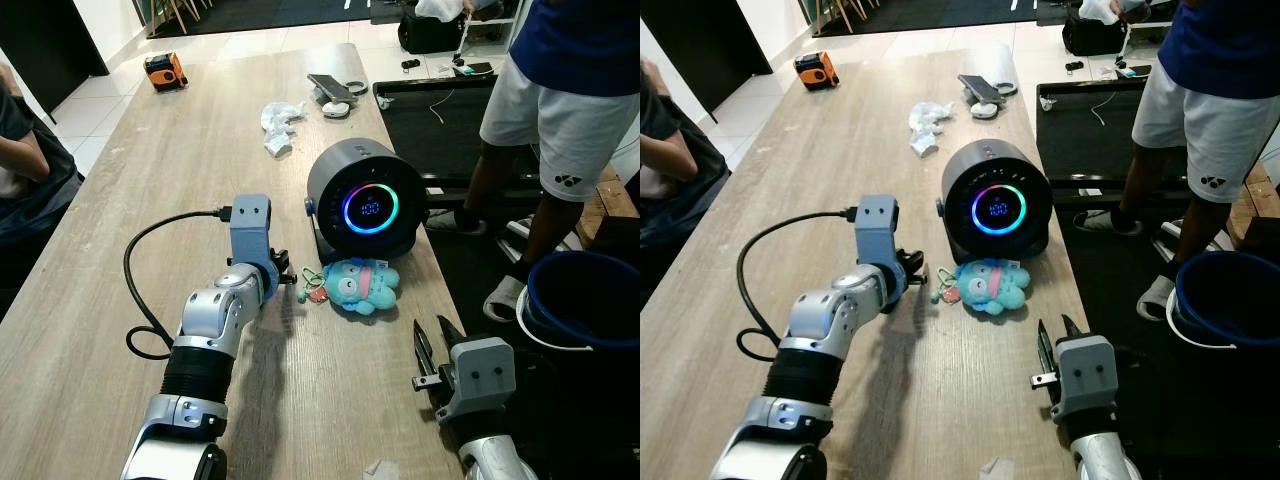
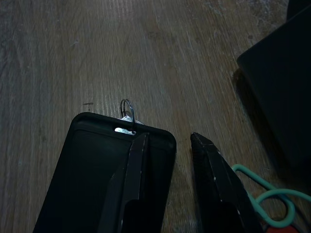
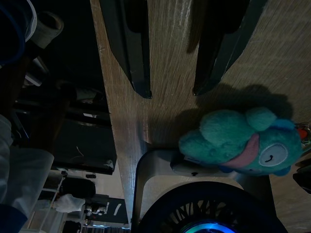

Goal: Hang keys on a hook

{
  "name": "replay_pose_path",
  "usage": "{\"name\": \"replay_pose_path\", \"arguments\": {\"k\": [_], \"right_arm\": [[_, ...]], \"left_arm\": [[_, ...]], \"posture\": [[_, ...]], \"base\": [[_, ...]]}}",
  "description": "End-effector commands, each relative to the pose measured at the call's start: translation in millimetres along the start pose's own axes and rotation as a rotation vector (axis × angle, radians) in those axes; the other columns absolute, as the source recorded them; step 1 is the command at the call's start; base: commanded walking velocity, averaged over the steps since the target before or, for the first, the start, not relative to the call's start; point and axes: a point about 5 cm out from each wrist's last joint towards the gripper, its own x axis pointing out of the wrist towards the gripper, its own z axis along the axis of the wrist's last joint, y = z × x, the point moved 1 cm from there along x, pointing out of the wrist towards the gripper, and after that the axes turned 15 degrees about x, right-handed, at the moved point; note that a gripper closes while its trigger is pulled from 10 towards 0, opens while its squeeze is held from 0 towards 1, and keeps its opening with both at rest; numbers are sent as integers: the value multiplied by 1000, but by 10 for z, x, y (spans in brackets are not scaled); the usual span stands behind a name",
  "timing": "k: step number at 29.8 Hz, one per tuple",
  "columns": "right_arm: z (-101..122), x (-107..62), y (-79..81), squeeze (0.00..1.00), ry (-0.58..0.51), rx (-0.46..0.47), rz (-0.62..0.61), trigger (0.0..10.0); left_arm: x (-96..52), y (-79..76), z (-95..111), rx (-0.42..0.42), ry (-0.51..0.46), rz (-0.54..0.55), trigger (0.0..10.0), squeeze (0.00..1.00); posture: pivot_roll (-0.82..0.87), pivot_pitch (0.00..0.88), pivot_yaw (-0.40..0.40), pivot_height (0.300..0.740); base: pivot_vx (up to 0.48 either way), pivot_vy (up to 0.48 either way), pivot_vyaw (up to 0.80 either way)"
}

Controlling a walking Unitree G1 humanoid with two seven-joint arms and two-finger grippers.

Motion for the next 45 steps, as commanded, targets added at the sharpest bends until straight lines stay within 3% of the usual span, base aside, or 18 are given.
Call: {"name": "replay_pose_path", "arguments": {"k": [1, 6, 15, 30, 44, 45], "right_arm": [[-295, -132, -20, 0, 155, 17, -25, 10000], [-294, -132, -20, 0, 155, 17, -25, 10000], [-285, -135, -18, 0, 154, 15, -24, 10000], [-291, -169, 0, 0, 160, 19, -31, 10000], [-283, -208, -2, 0, 166, 19, -36, 10000], [-282, -208, -3, 0, 166, 19, -37, 10000]], "left_arm": [[6, 41, -111, -3, 38, 17, 10000, 0], [4, 54, -98, -13, 37, 20, 10000, 0], [16, 77, 44, -110, -4, 27, 10000, 0], [76, 46, 55, -108, -6, 51, 10000, 0], [141, 152, 61, -101, -16, 113, 10000, 0], [144, 164, 52, -95, -14, 121, 8863, 0]], "posture": [[63, 349, 187, 740], [60, 348, 187, 740], [57, 352, 188, 740], [56, 368, 201, 740], [51, 379, 204, 740], [51, 380, 204, 740]], "base": [[0, 0, 0], [0, 0, 0], [0, 0, 0], [0, 0, 0], [0, 0, 0], [0, 0, 0]]}}
